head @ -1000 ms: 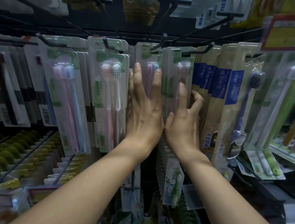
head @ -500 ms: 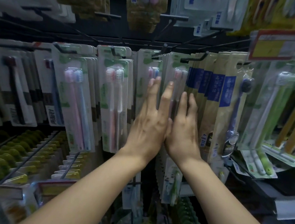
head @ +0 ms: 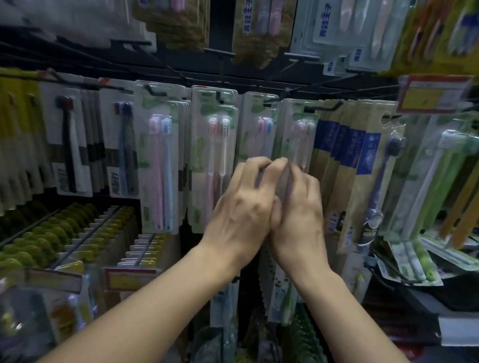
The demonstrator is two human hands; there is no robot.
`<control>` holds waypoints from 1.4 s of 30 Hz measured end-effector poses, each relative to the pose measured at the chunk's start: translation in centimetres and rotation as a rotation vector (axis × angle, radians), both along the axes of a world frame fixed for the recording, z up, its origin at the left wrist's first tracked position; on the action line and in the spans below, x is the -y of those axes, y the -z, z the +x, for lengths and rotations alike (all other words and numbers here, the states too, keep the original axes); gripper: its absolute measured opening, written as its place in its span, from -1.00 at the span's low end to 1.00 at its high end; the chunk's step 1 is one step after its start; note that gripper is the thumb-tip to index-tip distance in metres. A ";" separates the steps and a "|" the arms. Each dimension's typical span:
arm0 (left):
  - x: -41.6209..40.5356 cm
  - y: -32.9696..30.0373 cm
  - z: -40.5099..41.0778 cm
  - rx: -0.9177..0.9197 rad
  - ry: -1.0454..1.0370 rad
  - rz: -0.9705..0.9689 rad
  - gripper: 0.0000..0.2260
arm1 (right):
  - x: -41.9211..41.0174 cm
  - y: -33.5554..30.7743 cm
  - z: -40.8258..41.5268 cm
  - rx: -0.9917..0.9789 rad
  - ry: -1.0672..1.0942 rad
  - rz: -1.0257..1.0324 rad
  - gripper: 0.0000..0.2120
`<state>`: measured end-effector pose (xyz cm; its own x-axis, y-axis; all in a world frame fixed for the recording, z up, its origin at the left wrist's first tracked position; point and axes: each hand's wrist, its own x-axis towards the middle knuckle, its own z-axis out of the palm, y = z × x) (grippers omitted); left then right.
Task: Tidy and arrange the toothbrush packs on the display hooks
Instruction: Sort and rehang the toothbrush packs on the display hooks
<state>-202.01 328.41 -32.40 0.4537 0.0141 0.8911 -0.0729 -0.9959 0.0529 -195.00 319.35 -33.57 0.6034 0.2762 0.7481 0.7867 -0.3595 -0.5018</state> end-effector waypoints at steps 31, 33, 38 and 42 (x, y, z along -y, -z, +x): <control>-10.1 3.4 -8.2 0.086 -0.453 -0.397 -0.31 | -7.1 2.3 -6.0 0.001 0.102 -0.037 -0.16; -10.2 3.3 -8.2 0.034 -0.479 -0.444 -0.20 | -7.5 2.1 -6.4 -0.010 0.131 -0.058 -0.12; -9.9 3.2 -8.1 0.056 -0.509 -0.439 -0.21 | -8.3 2.1 -6.8 -0.001 0.242 -0.084 -0.08; -9.6 3.3 -8.3 0.070 -0.510 -0.437 -0.25 | -8.6 2.1 -6.7 -0.015 0.252 -0.082 -0.06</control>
<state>-210.29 337.96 -35.68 0.2362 0.5769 0.7819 0.3829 -0.7948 0.4707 -201.71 327.96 -35.67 0.6719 0.1752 0.7196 0.6600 -0.5826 -0.4744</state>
